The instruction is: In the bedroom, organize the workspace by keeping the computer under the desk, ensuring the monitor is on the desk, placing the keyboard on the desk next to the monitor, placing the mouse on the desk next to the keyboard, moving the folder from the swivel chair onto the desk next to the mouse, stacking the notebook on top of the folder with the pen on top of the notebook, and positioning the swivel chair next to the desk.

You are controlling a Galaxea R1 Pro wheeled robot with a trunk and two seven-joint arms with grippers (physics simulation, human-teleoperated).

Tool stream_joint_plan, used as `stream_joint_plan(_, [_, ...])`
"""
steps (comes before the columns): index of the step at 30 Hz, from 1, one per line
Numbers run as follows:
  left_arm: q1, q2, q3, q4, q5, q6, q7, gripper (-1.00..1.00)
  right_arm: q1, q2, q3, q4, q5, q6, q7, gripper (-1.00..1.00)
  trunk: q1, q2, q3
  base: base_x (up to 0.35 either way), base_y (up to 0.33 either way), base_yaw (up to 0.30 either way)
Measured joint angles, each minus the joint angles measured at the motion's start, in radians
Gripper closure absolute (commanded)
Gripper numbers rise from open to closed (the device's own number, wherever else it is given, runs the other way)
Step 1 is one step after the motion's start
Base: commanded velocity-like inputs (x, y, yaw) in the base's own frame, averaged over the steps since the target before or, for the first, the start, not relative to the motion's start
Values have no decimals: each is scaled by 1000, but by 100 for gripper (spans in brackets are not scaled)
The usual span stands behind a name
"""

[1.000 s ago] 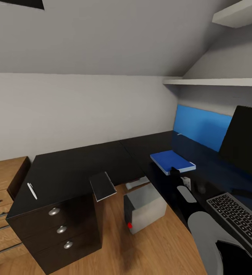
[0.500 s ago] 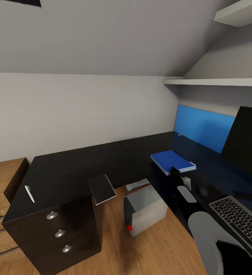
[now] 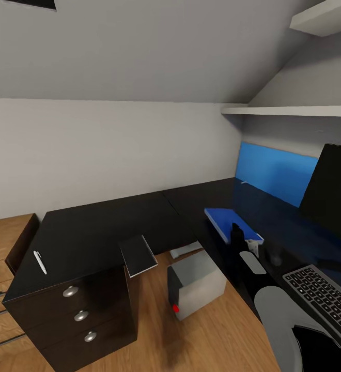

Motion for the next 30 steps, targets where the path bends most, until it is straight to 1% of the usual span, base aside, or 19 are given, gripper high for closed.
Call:
stream_joint_plan(10, [0, 0, 0, 0, 0, 0, 0, -100, 0, -1, 0, 0, 1, 0, 0, -100, 0, 0, 0, -84, -54, 0])
stream_joint_plan(16, [0, 0, 0, 0, 1, 0, 0, -100, 0, -2, 2, 0, 2, 1, 0, -100, 0, 0, 0, -10, -7, 0])
stream_joint_plan(22, [0, 0, 0, 0, 1, 0, -1, -100, 0, -1, 2, 0, 2, 1, 0, -100, 0, 0, 0, -130, 0, 0])
stream_joint_plan(28, [0, 0, 0, 0, 1, -1, 0, -100, 0, 0, 2, 0, 2, 1, 0, -100, 0, 0, 0, -20, 0, 0])
stream_joint_plan(30, [0, 0, 0, 0, 1, -1, 0, -100, 0, 0, 3, 0, 2, 1, 0, -100, -8, 14, 6, -3, 0, 0])
